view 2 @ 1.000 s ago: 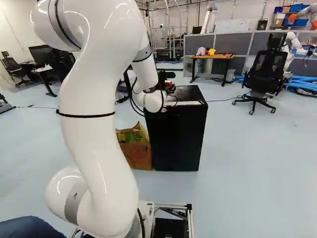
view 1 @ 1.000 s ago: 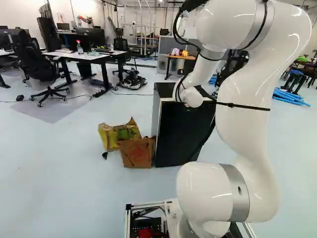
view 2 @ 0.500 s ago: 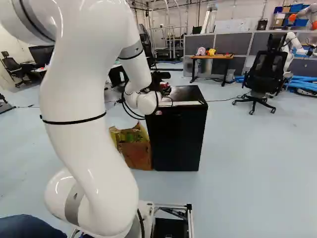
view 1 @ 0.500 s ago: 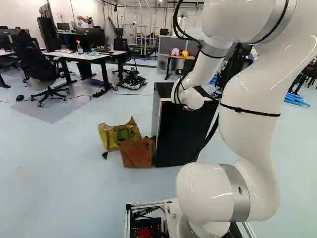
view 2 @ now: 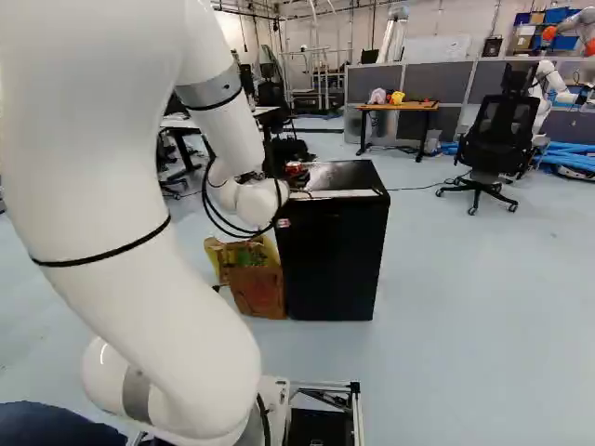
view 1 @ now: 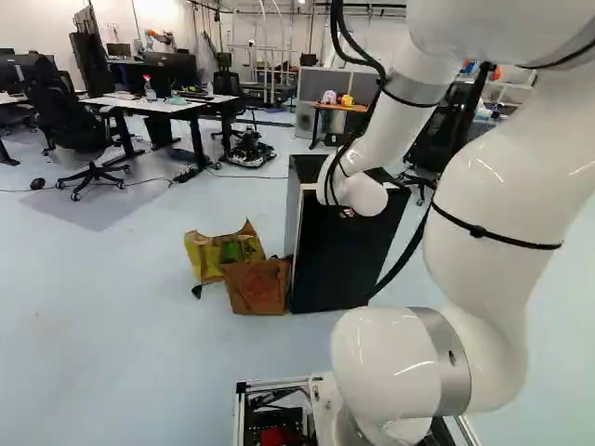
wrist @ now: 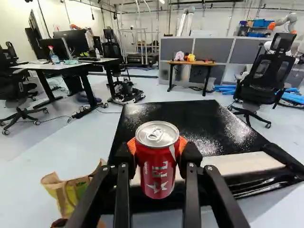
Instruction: Grab a drink from the fridge
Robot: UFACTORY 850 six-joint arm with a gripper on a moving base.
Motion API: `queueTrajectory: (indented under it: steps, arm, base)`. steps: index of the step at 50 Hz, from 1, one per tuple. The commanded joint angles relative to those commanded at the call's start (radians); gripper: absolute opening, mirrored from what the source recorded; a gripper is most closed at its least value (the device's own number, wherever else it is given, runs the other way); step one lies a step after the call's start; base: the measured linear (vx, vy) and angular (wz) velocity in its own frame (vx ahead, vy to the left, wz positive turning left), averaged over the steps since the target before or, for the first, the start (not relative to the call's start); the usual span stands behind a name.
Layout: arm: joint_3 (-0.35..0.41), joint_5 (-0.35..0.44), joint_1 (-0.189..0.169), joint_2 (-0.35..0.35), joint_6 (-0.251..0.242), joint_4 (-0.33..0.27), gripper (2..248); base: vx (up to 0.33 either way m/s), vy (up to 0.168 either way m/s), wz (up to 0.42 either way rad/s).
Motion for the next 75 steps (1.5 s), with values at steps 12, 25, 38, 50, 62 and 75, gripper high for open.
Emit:
queueTrajectory:
  steps: [12,25,38,50,62,75]
  arm:
    - [0.102,-0.027,0.027,0.096,0.000,0.006,100]
    - [0.195,-0.051,0.051,0.183,0.000,0.011,100]
    - [0.269,-0.070,0.071,0.252,0.000,0.015,100]
    - [0.321,-0.084,0.084,0.301,0.000,0.018,100]
    - [0.356,-0.093,0.094,0.334,0.000,0.020,100]
    - [0.376,-0.098,0.099,0.352,0.000,0.021,100]
  base:
    - [0.000,0.000,0.000]
    - [0.000,0.000,0.000]
    - [0.000,0.000,0.000]
    - [0.000,0.000,0.000]
    - [0.000,0.000,0.000]
    - [0.000,0.000,0.000]
